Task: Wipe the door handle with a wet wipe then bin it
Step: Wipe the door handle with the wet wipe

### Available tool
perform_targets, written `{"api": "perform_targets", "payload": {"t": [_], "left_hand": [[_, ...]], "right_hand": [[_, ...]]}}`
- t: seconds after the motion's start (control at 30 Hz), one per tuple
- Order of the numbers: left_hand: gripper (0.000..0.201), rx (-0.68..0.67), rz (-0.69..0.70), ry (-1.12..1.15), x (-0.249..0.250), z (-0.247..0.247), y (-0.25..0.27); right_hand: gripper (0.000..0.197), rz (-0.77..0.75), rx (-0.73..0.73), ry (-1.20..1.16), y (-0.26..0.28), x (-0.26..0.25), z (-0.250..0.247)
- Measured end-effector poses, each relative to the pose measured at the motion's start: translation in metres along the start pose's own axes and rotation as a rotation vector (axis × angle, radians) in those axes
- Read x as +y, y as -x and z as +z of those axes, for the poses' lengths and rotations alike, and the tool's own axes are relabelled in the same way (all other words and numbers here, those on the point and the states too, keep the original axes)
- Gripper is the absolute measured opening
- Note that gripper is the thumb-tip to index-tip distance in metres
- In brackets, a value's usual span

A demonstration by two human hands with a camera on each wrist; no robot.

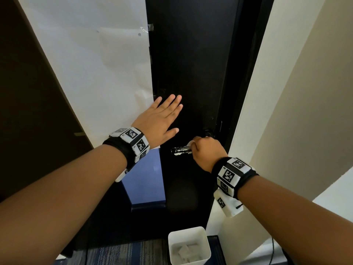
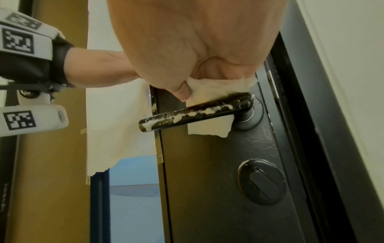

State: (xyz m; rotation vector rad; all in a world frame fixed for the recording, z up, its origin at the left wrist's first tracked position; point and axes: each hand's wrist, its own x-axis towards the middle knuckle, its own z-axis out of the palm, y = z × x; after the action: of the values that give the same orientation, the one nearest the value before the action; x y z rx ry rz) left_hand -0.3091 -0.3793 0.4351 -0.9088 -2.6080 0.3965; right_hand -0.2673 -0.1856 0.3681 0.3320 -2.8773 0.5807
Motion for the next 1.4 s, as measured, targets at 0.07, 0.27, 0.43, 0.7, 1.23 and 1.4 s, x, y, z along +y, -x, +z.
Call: {"api": "perform_targets", "payload": {"t": [0.07, 0.27, 0.43, 0.7, 1.23, 1.4], "left_hand": [[0.069, 0.005, 0.000, 0.008, 0.000, 0.000, 0.000], [0.065, 0.016, -0.009, 0.047, 0.001, -0.002, 0.001], [0.063, 0.019, -0.010, 0.063, 0.000, -0.002, 0.000], [0.062, 0.011, -0.017, 0.086, 0.002, -0.005, 0.000], [0.068, 0.004, -0.003, 0.105, 0.003, -0.010, 0.003], [0.069, -0.007, -0.006, 0.094, 0.003, -0.011, 0.003]], "right_hand": [[0.032, 0.025, -0.011, 0.016, -0.002, -0.003, -0.001], [0.035, 0.059, -0.072, -0.028, -0.008, -0.017, 0.002], [0.033, 0.027, -0.125, -0.055, -0.011, -0.027, 0.002], [0.034, -0.070, -0.182, -0.110, -0.009, -0.049, 0.005], [0.030, -0.114, -0.332, -0.430, -0.016, -0.031, -0.013], [0.030, -0.294, -0.386, -0.227, -0.015, -0.036, -0.020]]}}
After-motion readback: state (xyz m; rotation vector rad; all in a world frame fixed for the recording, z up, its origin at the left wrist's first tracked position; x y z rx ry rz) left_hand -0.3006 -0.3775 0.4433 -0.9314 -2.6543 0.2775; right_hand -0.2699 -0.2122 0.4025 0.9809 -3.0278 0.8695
